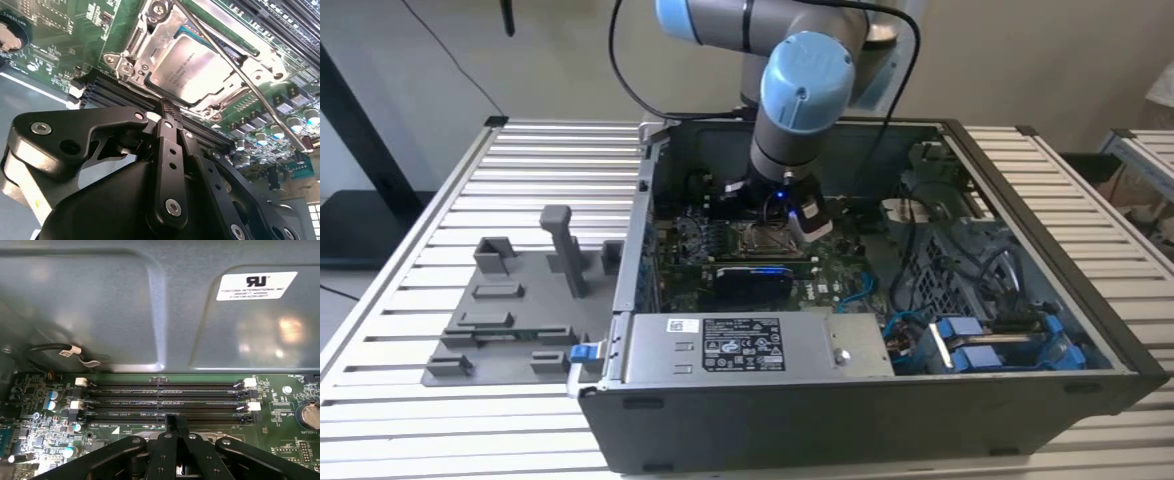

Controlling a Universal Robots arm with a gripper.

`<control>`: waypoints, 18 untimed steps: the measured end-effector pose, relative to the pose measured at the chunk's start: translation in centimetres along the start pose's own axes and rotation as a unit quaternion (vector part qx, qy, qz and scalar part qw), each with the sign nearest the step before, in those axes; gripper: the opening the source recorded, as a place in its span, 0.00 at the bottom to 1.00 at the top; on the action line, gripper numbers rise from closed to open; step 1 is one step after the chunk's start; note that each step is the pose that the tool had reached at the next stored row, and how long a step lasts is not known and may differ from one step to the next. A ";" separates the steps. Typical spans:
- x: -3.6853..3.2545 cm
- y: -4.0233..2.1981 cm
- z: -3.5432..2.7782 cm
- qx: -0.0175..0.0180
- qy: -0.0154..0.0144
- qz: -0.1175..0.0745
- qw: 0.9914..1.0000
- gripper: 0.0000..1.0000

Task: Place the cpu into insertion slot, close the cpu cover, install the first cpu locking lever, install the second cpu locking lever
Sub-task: 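Install the first cpu locking lever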

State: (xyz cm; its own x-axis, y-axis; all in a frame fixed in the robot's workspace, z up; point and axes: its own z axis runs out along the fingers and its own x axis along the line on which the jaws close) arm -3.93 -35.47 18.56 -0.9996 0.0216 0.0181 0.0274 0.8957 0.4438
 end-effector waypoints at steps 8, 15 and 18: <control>-0.61 0.18 0.21 -0.001 0.000 0.000 1.000 0.11; -0.73 0.30 0.24 0.000 0.000 0.000 1.000 0.11; -0.72 0.46 -0.06 0.000 0.000 0.000 1.000 0.11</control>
State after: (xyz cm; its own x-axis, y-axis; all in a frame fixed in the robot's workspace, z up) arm -3.20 -35.11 18.81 -0.9996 0.0217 0.0181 0.0275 0.8954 0.4444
